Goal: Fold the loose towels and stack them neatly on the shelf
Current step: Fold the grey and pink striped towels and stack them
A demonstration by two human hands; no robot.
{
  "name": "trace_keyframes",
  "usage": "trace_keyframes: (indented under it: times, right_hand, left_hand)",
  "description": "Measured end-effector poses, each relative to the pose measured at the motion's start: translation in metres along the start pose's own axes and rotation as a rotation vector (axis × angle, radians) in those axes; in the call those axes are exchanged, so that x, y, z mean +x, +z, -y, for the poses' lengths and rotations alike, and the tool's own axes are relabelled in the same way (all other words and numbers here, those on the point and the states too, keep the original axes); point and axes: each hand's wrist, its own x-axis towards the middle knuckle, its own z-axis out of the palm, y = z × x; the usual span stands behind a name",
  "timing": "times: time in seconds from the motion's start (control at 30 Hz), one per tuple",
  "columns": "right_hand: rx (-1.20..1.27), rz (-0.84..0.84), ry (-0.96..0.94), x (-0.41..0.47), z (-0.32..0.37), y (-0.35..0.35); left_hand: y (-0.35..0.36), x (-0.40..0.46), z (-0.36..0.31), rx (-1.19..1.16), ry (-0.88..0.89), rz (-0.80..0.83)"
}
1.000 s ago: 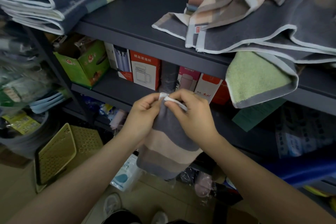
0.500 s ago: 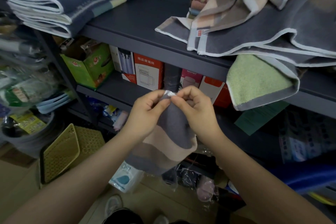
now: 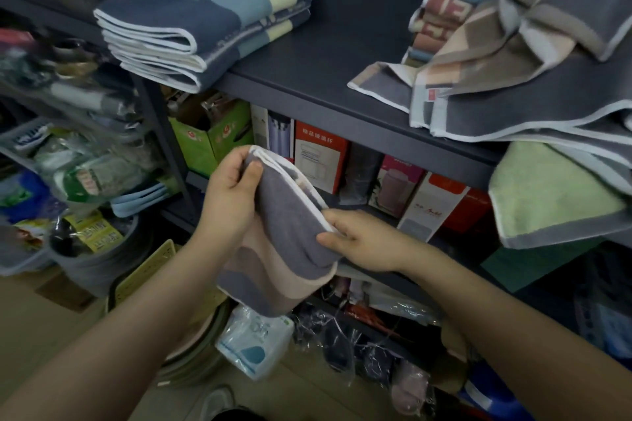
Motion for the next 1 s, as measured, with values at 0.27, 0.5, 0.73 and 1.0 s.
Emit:
trace_keyframes:
  times: [0.27,0.5,0.73,1.0]
  right_hand:
    - [-0.437,-0.378,-0.363,0.022,0.030,-0.018]
    - [-0.283,-0.680,-0.222,0.042,0.029,-0.025]
    - [-0.234,-0.813,-0.202,0.077,0.045,-0.025]
    - [-0.010,-0.633,-0.179,0.104,0.094,-0.024]
  left_hand:
    - [-0.031,0.043,0.014,-0.045,-0.157,-0.226]
    - [-0.057,0.075,-0.002,-0.119,0.005,-0.061]
    - [-0.096,0.111,-0.005,-0.001,0.207,0.095]
    - [-0.132,0.137,0.009,-0.135,0.095,0.128]
